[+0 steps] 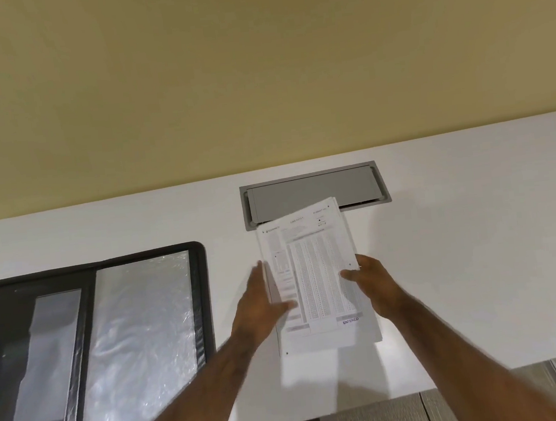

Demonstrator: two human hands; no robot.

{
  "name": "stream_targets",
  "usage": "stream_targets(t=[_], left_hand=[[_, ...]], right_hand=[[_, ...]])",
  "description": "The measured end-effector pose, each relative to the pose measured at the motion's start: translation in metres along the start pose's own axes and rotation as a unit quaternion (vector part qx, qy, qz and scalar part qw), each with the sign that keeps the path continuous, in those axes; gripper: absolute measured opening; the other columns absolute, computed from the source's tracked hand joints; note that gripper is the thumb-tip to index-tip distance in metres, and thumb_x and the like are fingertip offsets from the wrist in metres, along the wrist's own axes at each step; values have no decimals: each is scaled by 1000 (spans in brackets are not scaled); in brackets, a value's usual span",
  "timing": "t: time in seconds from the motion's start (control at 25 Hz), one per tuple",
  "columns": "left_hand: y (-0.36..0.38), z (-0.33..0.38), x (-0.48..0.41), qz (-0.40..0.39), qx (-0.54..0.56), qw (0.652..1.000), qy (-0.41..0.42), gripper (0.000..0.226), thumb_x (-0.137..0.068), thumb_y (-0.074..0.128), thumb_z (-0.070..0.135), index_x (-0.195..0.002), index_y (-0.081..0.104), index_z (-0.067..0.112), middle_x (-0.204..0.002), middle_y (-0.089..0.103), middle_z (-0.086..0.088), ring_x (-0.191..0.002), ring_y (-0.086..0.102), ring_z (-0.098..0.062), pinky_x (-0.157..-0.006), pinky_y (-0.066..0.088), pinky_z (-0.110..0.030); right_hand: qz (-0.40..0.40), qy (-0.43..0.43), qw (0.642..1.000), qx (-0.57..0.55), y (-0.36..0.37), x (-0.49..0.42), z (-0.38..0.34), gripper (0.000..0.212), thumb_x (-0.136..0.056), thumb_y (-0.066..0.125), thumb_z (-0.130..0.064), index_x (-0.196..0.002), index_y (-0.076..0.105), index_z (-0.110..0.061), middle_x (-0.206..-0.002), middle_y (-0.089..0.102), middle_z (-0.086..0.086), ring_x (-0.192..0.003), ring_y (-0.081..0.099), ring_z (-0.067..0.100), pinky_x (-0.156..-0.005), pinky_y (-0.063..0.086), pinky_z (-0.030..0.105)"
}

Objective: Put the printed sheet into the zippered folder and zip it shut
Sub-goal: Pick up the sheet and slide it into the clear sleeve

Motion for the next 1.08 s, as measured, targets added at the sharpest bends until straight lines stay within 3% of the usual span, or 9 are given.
stream_targets(t=[0.08,0.16,0.24,0.32,0.48,0.68,0.88,1.08], left_hand=[[-17,4,-11,26,226,970,-83,110,-69,89,45,-157,26,22,-151,47,8,-132,50,-13,-110,40,-37],[-33,10,-22,-8,324,941,-96,90,-62,86,60,-139,57,24,-132,68,5,-124,61,-18,-102,47,-36],[-46,30,-25,-38,365,928,-63,51,-77,80,47,-122,69,25,-119,75,7,-117,66,-18,-94,49,-31],[-54,49,-27,-43,396,917,-26,33,-91,71,22,-124,68,19,-119,75,-1,-113,70,-23,-93,54,-34],[-55,72,-23,-27,385,922,34,27,-94,68,11,-119,69,19,-119,74,-9,-106,72,-25,-92,57,-37],[-50,74,-13,-3,360,931,57,24,-90,73,12,-110,73,26,-116,76,-3,-108,72,-21,-100,54,-41],[-49,80,-5,25,349,934,67,21,-90,74,12,-100,76,31,-109,78,3,-106,72,-17,-100,53,-40],[-55,93,3,30,334,937,94,24,-90,72,11,-96,75,34,-98,79,11,-95,73,-7,-93,56,-33]], right_hand=[[-51,-41,997,-45,-3,10,-14,35,-93,60,0,-125,68,-10,-120,73,8,-112,69,28,-100,52,45],[-80,-77,992,-68,-4,21,-31,34,-94,59,-1,-126,67,-8,-123,71,12,-113,69,32,-98,52,46],[-52,-108,991,-54,-3,28,-47,33,-92,61,1,-123,69,-9,-119,73,10,-109,71,31,-95,55,46],[-16,-132,991,-32,-2,31,-57,34,-91,61,2,-120,70,-13,-115,75,6,-106,72,29,-92,57,45],[28,-150,987,-42,4,31,-62,36,-92,60,0,-123,66,-16,-115,74,6,-108,70,27,-89,58,43],[56,-151,985,-68,10,39,-64,35,-93,62,-2,-125,64,-15,-113,74,3,-104,71,18,-72,58,22],[85,-143,984,-65,11,41,-66,29,-93,61,-3,-119,67,-14,-111,74,7,-104,70,25,-81,58,33],[84,-166,979,-79,5,49,-76,32,-91,64,0,-117,67,-18,-111,74,5,-101,70,19,-80,55,29]])
Point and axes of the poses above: each hand's wrist, its own x-axis away from the middle knuckle, its own y-axis out of the palm, z = x × y, the point moved 2 cm from there along -x, towards the middle knuckle
